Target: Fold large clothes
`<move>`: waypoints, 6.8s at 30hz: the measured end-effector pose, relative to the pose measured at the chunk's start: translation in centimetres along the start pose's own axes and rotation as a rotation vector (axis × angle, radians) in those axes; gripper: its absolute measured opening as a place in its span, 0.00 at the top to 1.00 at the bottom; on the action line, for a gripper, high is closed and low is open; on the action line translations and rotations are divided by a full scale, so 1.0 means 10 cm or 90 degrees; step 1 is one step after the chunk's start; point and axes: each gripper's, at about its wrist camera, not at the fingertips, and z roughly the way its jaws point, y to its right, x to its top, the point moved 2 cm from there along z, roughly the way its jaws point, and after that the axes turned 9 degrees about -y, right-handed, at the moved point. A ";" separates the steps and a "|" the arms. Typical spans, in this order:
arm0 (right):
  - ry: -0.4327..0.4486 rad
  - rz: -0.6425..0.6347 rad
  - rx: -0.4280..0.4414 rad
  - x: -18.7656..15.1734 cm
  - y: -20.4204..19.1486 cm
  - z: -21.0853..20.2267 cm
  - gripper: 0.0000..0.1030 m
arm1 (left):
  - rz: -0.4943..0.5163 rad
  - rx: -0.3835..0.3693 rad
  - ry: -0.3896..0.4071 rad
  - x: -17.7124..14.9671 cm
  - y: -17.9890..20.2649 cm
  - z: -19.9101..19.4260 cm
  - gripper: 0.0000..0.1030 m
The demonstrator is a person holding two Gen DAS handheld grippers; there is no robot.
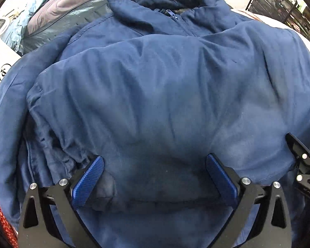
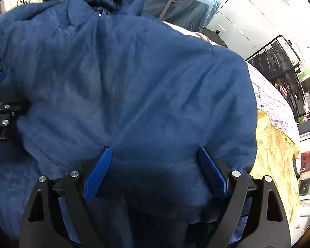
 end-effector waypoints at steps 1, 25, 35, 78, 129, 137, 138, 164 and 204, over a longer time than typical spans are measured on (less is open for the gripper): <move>-0.004 -0.002 -0.008 0.02 -0.02 0.02 0.15 | -0.002 -0.003 0.002 0.01 0.00 0.02 0.04; 0.034 0.090 0.034 -0.02 -0.05 -0.38 0.05 | -0.079 0.030 0.101 0.15 -0.32 -0.58 0.07; 0.045 0.127 0.144 -0.24 0.18 -0.69 0.05 | -0.062 0.177 0.175 0.95 -1.18 -1.13 0.07; 0.051 0.175 0.253 -0.43 0.28 -1.10 0.05 | -0.122 -0.322 0.300 0.10 -1.46 -2.23 0.97; 0.120 0.081 0.158 0.33 -0.68 -1.44 0.24 | -0.248 -0.169 0.085 -1.01 -1.29 -0.94 0.19; 0.145 0.119 0.183 0.08 -0.31 -1.44 0.24 | -0.239 -0.107 0.078 -1.04 -1.40 -0.88 0.19; 0.148 0.116 0.180 0.13 -0.23 -1.44 0.24 | -0.239 -0.100 0.083 -1.00 -1.43 -0.89 0.19; -0.013 0.046 0.048 0.72 -0.48 0.03 0.10 | -0.175 -0.015 -0.013 0.06 -1.38 0.06 0.04; -0.026 0.163 0.246 -2.08 0.27 -0.74 0.09 | -0.246 -0.068 0.011 -3.04 -2.13 -0.55 0.18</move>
